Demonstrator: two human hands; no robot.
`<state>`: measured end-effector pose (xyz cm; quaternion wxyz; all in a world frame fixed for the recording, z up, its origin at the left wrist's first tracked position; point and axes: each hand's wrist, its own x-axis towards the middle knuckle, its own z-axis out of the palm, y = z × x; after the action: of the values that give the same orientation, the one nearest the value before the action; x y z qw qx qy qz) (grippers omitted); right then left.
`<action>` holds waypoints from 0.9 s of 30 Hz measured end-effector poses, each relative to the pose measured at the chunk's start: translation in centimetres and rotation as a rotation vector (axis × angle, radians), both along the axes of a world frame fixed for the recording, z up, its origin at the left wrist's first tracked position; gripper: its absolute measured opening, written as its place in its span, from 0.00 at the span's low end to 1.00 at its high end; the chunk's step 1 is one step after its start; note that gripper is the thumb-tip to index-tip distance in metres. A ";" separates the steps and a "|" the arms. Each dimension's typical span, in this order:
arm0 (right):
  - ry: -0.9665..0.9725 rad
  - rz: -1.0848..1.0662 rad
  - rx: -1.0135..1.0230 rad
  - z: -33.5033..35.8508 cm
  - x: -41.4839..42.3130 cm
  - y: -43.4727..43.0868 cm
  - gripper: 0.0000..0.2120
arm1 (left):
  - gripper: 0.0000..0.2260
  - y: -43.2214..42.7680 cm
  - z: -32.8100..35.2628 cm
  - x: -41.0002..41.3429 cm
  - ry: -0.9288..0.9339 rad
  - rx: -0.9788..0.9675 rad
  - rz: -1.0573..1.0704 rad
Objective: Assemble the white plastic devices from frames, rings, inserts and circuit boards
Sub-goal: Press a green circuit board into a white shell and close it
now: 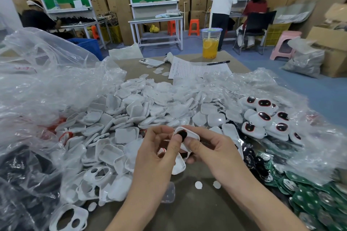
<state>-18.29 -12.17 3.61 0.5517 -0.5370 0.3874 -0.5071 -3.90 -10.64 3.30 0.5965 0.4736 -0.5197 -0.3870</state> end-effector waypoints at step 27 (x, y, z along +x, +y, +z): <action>0.038 -0.028 0.013 -0.1 -0.7 -0.5 0.07 | 0.10 0.4 0.2 0.5 -0.135 -0.055 -0.026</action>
<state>-19.00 -12.71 3.53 0.5405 -0.5377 0.4085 -0.5019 -3.42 -10.26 3.49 0.5679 0.4753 -0.5752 -0.3475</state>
